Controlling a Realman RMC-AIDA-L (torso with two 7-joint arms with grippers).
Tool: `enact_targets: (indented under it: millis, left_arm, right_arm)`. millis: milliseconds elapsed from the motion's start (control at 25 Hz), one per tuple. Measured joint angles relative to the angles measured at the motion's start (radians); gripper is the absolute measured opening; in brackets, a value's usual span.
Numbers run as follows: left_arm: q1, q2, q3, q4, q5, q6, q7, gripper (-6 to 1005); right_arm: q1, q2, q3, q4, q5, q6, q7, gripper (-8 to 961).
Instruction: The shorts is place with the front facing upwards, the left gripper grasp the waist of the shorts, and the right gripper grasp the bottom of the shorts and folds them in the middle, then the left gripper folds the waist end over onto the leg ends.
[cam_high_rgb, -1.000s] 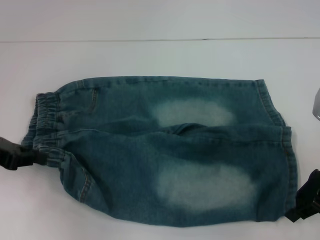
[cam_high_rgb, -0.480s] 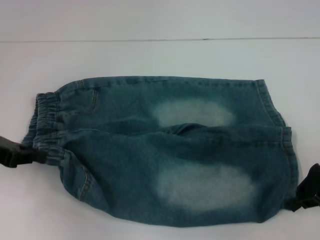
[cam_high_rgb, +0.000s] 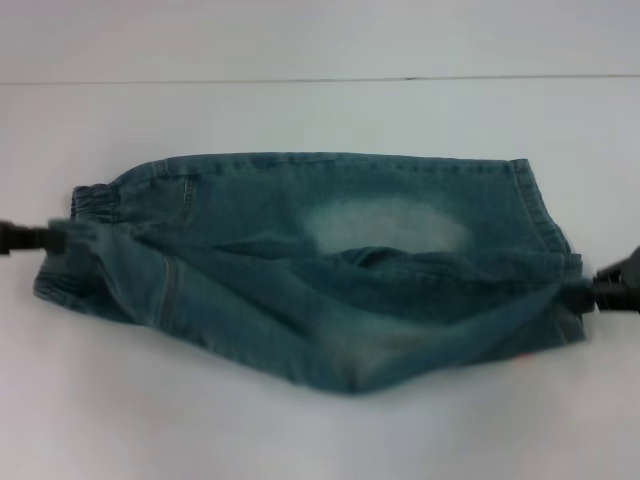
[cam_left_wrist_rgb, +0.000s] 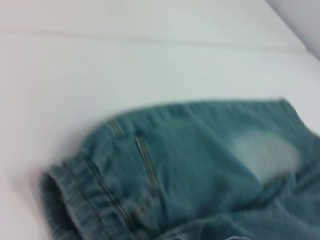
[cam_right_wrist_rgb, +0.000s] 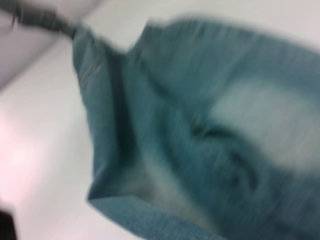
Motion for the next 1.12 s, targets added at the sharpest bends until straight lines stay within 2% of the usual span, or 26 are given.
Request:
enact_targets:
  millis: [160,360,520,880,1120]
  left_arm:
    - [-0.005,0.005,-0.044,-0.007,-0.034,-0.09,-0.043,56]
    - [-0.001,-0.012,-0.031,-0.016,-0.08,-0.193,-0.071,56]
    - [-0.005,-0.016,0.005,-0.046,-0.077,-0.267,-0.093,55]
    - [-0.005,-0.042,0.019,-0.055,-0.085,-0.398,-0.108,55]
    - [-0.006,-0.063,0.051,-0.067,-0.083,-0.49,-0.108,55]
  right_arm:
    - [-0.031,-0.006,0.048,0.079,0.126,0.114,-0.012,18]
    - [-0.058,0.001,0.067,0.178,0.295,0.256,-0.033,18]
    - [-0.06,0.033,0.063,0.205,0.388,0.359,-0.058,17]
    - [-0.013,0.123,0.054,0.21,0.415,0.688,-0.117,15]
    - [0.021,0.137,0.041,0.266,0.463,0.82,-0.188,15]
